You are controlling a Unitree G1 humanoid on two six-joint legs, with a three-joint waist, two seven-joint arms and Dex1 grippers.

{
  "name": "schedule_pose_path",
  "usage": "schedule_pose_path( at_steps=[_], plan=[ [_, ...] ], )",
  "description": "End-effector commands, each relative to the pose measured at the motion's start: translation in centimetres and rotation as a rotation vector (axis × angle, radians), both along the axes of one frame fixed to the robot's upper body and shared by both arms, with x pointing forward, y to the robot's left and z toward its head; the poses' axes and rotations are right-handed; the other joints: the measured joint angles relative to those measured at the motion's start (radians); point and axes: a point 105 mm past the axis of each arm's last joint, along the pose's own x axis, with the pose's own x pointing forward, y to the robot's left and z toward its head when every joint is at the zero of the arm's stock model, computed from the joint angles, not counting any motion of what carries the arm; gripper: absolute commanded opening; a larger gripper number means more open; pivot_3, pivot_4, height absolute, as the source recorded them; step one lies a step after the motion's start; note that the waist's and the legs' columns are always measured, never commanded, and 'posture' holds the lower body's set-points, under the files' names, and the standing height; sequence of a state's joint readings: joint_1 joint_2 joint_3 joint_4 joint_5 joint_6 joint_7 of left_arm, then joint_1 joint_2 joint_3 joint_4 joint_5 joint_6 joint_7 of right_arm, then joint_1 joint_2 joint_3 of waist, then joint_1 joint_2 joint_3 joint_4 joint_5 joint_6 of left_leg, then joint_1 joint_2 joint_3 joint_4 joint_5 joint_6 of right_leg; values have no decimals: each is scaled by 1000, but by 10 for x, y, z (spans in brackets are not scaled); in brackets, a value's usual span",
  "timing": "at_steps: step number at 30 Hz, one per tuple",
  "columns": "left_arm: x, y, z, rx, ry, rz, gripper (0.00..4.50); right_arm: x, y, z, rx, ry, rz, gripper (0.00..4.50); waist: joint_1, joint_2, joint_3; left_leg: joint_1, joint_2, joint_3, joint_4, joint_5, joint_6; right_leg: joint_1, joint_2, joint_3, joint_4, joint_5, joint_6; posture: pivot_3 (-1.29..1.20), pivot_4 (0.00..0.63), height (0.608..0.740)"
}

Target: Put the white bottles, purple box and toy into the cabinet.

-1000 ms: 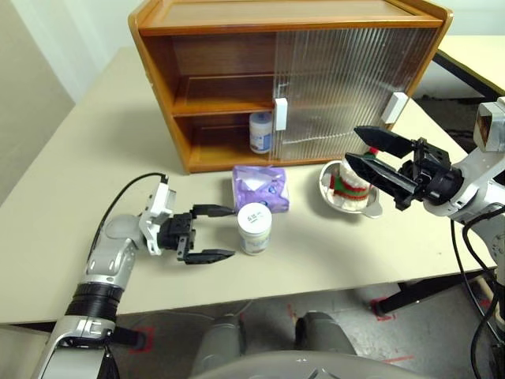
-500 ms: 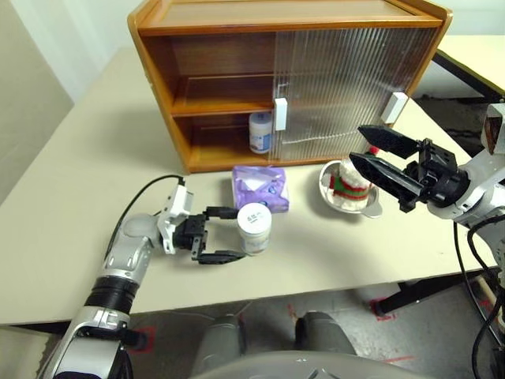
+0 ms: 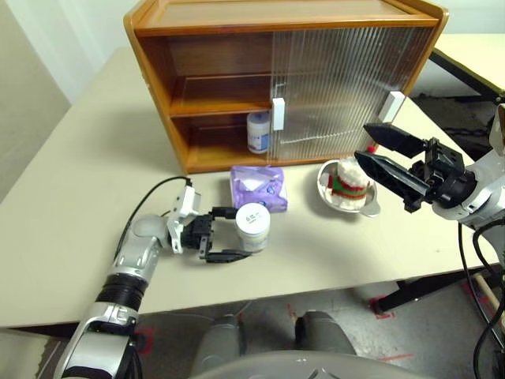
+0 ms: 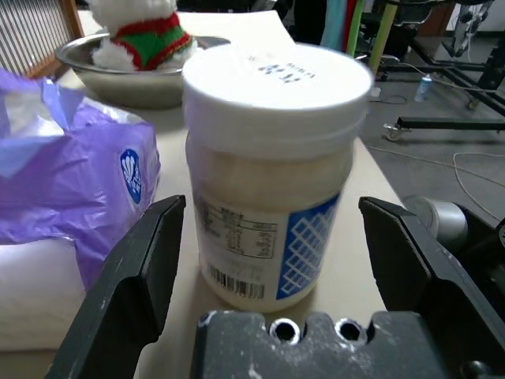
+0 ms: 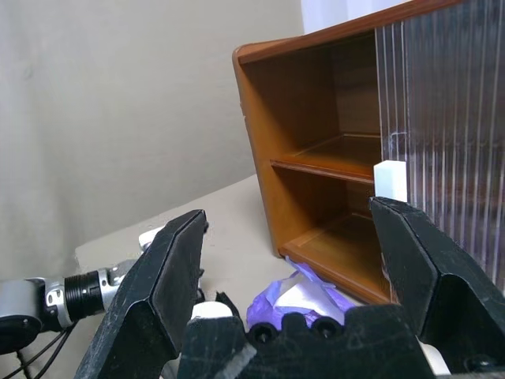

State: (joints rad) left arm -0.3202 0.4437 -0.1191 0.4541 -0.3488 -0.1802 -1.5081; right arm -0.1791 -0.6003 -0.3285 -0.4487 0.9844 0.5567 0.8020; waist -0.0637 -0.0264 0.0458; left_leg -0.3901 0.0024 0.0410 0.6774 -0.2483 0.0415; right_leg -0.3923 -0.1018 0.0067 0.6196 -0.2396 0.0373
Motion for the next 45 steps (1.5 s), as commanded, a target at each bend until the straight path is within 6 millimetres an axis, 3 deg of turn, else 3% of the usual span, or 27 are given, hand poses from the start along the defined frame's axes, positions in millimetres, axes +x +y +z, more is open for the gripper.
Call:
schedule_pose_path(
  at_steps=[1,6,11,15,24,28,34,38,45],
  plan=[
    [4,-2,-2,19,-12,3,4462,-3,-2,6,-4,-27,-10,4500,-2,0,0,0,0,0,0,0,0,0,0,0,0,0,0,-169,0,740],
    [7,-2,-4,14,0,17,4424,-3,-3,5,-5,-29,-18,4500,-6,0,0,0,0,0,0,0,0,0,0,0,0,0,0,-174,0,740],
    [7,-1,-2,8,0,23,3085,-3,-2,4,-4,-27,-20,4500,-5,0,0,0,0,0,0,0,0,0,0,0,0,0,1,-167,0,740],
    [5,2,5,-4,-11,17,3036,-1,-2,3,-3,-23,-19,4500,-6,0,0,0,0,0,0,0,0,0,0,0,0,1,1,-157,0,740],
    [-2,10,53,-92,-53,45,3036,3,1,0,2,-14,2,4500,-1,1,0,0,1,0,-1,0,0,-1,-1,0,0,0,0,-126,0,740],
    [20,19,77,-164,-9,218,3035,6,4,-1,8,-14,17,4500,2,1,1,0,1,0,-1,0,0,0,-1,0,0,0,1,-103,0,740],
    [66,36,86,-186,33,555,3035,7,6,-3,13,-14,26,4500,7,1,1,0,0,0,0,0,0,0,1,0,0,1,3,-98,0,740],
    [91,45,95,-185,-28,729,3036,7,7,-3,15,-14,23,4500,12,0,1,0,-1,0,0,0,0,0,1,1,0,1,3,-110,0,740],
    [112,61,79,-115,-32,917,3035,5,6,-3,15,-16,13,4500,13,0,1,0,-1,0,-1,0,0,0,1,1,0,2,1,-126,0,740]
  ],
)
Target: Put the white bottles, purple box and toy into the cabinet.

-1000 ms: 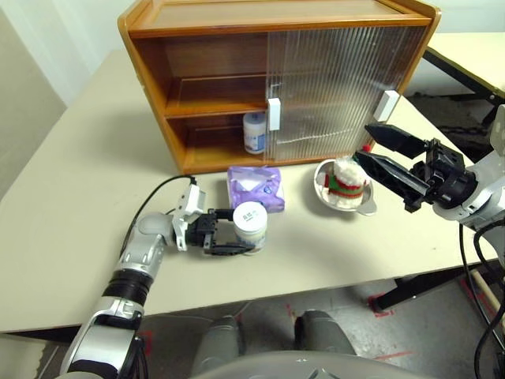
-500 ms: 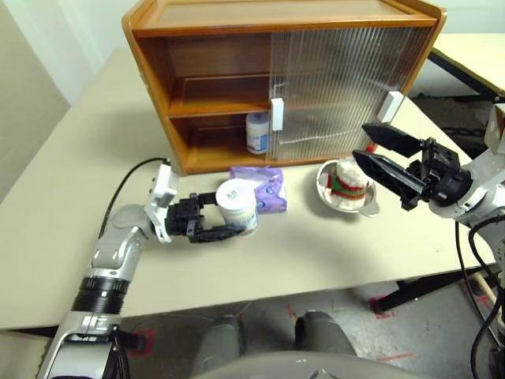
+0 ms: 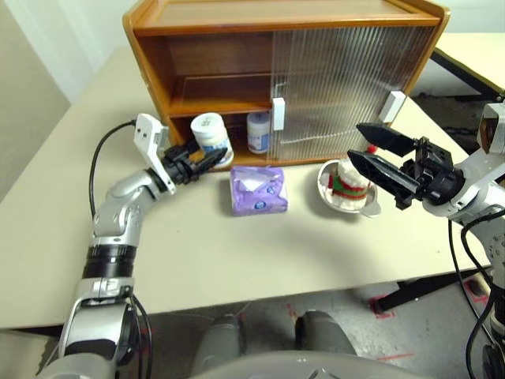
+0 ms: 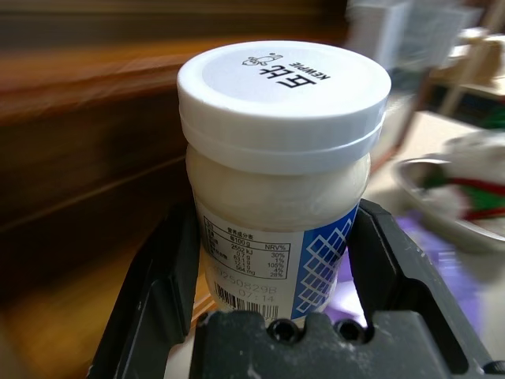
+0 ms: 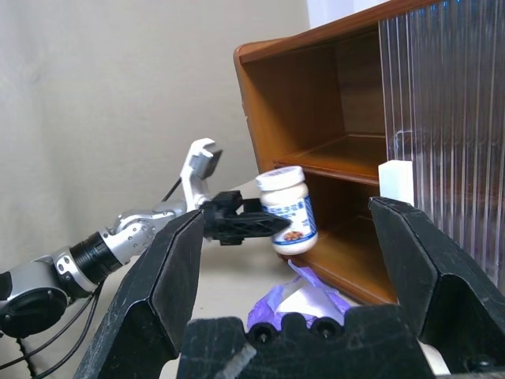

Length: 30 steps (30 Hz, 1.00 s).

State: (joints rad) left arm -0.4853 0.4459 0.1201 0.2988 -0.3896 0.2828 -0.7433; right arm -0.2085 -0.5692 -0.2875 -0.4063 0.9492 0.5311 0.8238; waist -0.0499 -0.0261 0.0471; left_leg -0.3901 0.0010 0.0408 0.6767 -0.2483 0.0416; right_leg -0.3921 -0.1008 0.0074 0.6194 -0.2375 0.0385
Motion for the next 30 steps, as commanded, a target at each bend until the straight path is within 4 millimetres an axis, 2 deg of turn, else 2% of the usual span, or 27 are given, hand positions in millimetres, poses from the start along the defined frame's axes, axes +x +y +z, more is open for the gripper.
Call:
schedule_pose_path(
  at_steps=[1,12,30],
  plan=[
    [7,3,0,42,-33,44,3035,-2,0,1,0,-15,-7,4500,0,0,0,0,0,0,0,0,0,0,0,0,0,0,0,-127,0,740],
    [24,-3,-24,100,-33,166,3036,-3,0,2,-1,-18,-12,4500,8,-1,0,0,0,0,0,0,0,0,-1,0,0,1,-1,-134,0,740],
    [48,-28,-39,35,-4,446,3035,-5,1,2,0,-14,-19,4500,10,-2,-1,-1,-1,0,1,0,0,0,-1,0,-1,2,1,-147,0,740]
  ],
)
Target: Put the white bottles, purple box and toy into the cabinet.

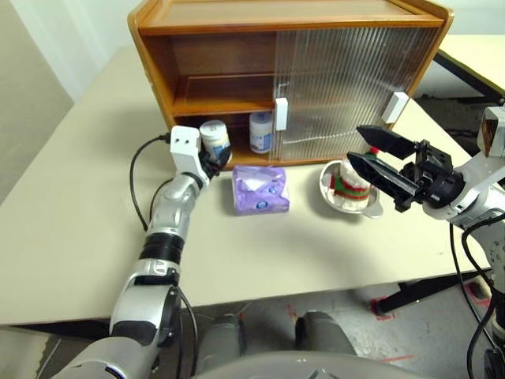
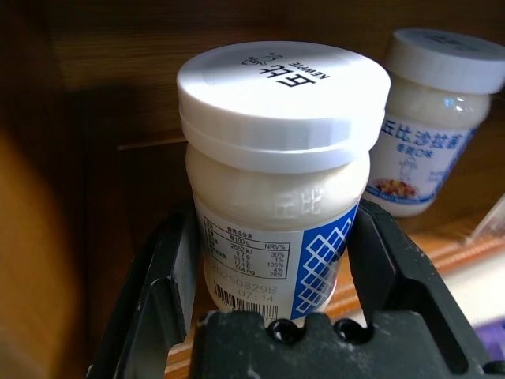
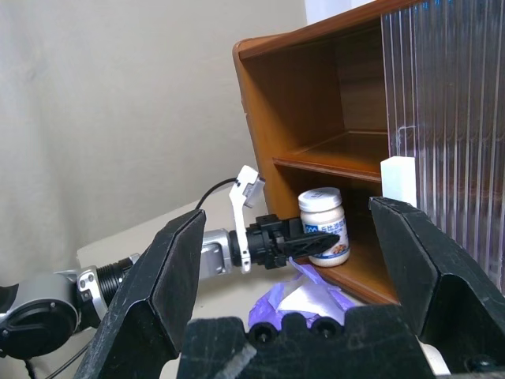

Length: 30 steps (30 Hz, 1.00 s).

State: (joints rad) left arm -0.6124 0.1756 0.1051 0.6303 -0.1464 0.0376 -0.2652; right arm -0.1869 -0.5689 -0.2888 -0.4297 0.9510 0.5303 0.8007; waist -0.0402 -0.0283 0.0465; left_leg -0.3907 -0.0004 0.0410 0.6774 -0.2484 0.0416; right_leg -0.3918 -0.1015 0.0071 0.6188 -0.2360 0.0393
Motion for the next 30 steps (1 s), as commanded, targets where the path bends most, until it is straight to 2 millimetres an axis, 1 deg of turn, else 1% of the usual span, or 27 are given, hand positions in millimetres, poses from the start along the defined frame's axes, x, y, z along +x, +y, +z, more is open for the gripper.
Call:
schedule_pose_path(
  at_steps=[1,12,17,23,30],
  plan=[
    [6,-2,3,27,-20,58,3035,-2,0,4,2,-20,-2,4500,-1,0,0,0,0,0,0,0,0,0,0,0,0,0,0,-147,0,740],
    [22,-11,-2,52,4,169,3035,-3,0,4,4,-20,-8,4500,0,-1,-1,0,-1,0,1,0,0,0,0,0,0,0,2,-154,0,740],
    [29,-11,-1,70,12,220,3035,-3,0,4,5,-20,-11,4500,-3,-2,0,0,-1,0,1,0,0,0,0,0,0,-1,3,-160,0,740],
    [32,-10,-2,71,25,255,3036,-4,0,4,5,-20,-16,4500,-7,-3,-1,0,-1,0,1,0,0,0,0,0,0,0,4,-173,0,740],
    [32,-15,-5,68,34,247,3035,-4,-1,4,5,-20,-20,4500,-22,-3,-1,0,-1,0,1,0,0,1,0,0,0,0,4,-176,0,740]
  ],
)
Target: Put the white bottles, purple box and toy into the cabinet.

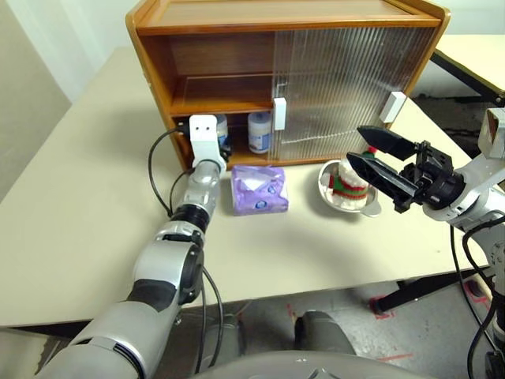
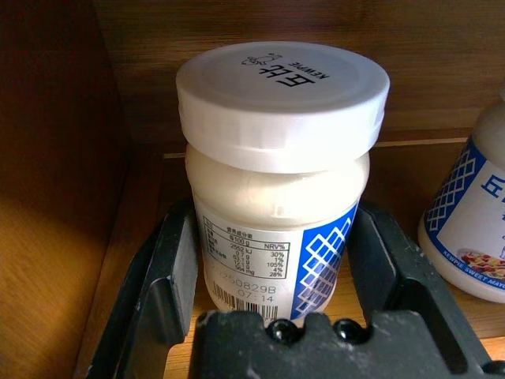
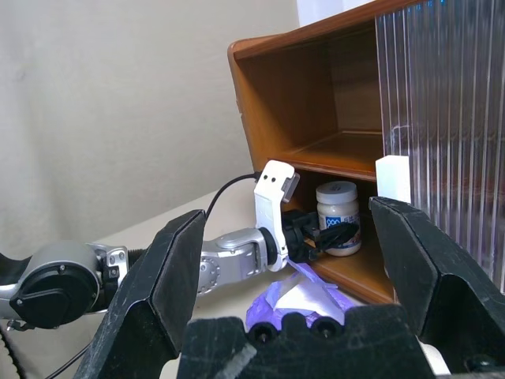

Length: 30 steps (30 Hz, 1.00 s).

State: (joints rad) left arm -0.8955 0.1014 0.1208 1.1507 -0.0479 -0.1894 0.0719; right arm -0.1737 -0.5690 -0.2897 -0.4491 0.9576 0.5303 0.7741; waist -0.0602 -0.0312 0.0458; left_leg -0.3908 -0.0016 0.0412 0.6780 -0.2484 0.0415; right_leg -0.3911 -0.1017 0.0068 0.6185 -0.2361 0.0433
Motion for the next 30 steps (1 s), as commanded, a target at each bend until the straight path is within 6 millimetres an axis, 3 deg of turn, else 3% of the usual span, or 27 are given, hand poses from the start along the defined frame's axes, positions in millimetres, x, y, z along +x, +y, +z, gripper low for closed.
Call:
schedule_pose_path(
  at_steps=[1,2,3,5,23,30],
  plan=[
    [0,-6,-2,6,9,-15,3035,-2,-1,5,2,-24,-4,4500,-3,0,0,0,0,0,0,0,0,0,0,0,0,0,0,-176,0,740],
    [0,-6,-3,7,12,-15,3035,-2,-2,5,2,-24,-4,4500,-4,0,0,0,0,0,0,0,0,0,0,0,0,0,0,-175,0,740],
    [0,-6,-3,10,12,-19,3773,-2,-1,4,2,-24,-3,4500,-5,0,0,0,0,0,0,0,0,0,0,0,0,0,0,-174,0,740],
    [0,-7,-3,9,9,-21,4490,-2,-1,4,2,-23,-1,4500,-5,0,0,0,0,0,0,0,0,0,0,0,0,0,0,-172,0,740],
    [-6,2,12,-8,-73,-1,4490,0,1,4,0,-20,22,4500,-4,0,0,0,0,0,0,0,0,0,0,0,0,2,-2,-140,0,740],
    [-20,-5,17,32,-110,-64,4490,1,1,3,0,-19,33,4500,-3,0,0,0,0,0,0,0,0,0,0,0,0,2,-3,-130,0,740]
  ],
)
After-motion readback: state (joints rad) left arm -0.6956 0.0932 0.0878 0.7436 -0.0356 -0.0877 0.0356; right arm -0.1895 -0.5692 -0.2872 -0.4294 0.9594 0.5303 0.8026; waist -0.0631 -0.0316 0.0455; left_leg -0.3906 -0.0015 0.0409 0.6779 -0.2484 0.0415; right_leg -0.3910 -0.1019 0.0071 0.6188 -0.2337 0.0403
